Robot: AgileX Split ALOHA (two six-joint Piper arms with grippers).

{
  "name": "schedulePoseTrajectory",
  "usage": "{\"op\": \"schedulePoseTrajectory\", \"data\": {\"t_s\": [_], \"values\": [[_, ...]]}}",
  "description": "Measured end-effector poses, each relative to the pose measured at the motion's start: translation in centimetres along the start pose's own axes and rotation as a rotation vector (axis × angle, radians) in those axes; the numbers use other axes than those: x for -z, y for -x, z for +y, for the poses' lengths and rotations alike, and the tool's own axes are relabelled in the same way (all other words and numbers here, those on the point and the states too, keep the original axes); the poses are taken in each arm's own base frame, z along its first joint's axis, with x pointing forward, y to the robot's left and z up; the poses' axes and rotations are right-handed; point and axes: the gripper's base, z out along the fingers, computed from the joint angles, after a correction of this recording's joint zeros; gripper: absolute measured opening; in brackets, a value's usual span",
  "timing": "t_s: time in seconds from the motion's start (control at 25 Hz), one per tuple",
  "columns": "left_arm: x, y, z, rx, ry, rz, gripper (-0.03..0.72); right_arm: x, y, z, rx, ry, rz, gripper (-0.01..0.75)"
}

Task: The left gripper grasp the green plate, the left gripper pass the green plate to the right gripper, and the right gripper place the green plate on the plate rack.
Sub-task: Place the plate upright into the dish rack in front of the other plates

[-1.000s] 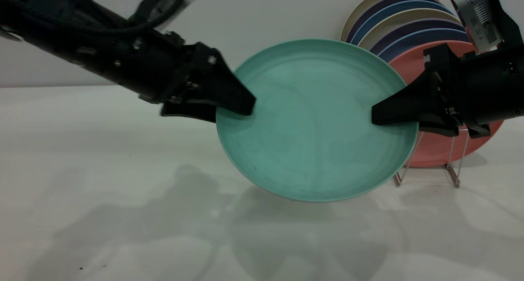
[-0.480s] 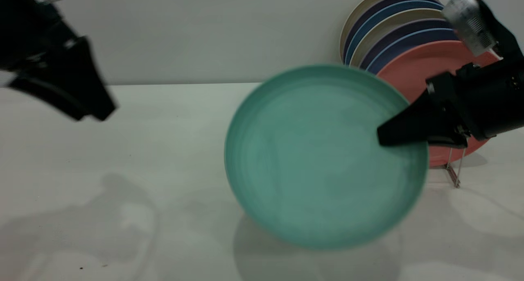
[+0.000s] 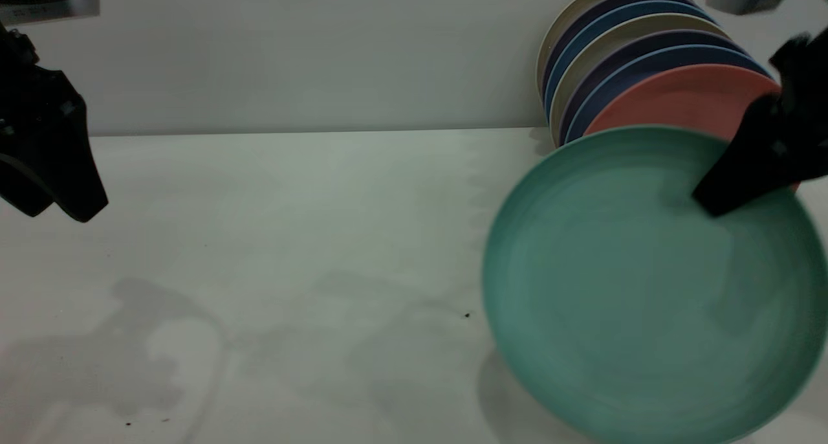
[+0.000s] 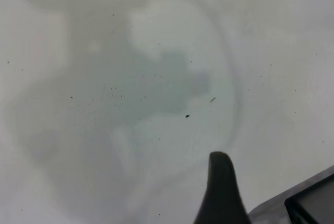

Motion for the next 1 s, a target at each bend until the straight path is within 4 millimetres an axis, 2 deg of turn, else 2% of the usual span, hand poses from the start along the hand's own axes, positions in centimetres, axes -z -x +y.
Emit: {"op": "schedulePoseTrajectory", "data": {"t_s": [0.24,0.36,0.72,1.0], "values": [[0.0,0.0,0.0,0.002,0.003,0.001,0.57,0.2,2.0,3.0,0.366,-0.087,0.086,0.06],[0.0,0.0,0.0,0.002,0.003,0.001,0.57,0.1,2.6,3.5,0.501,-0.115,0.136,0.06],[0.0,0.0,0.0,0.002,0.003,0.001,0.569,2.6,6.0,1.7,0.692,-0.322,0.184,0.06],[0.0,0.0,0.0,0.002,0.004,0.0,0.569,4.8,8.0,0.8,0.783,-0.392,0.23,0.056]]}}
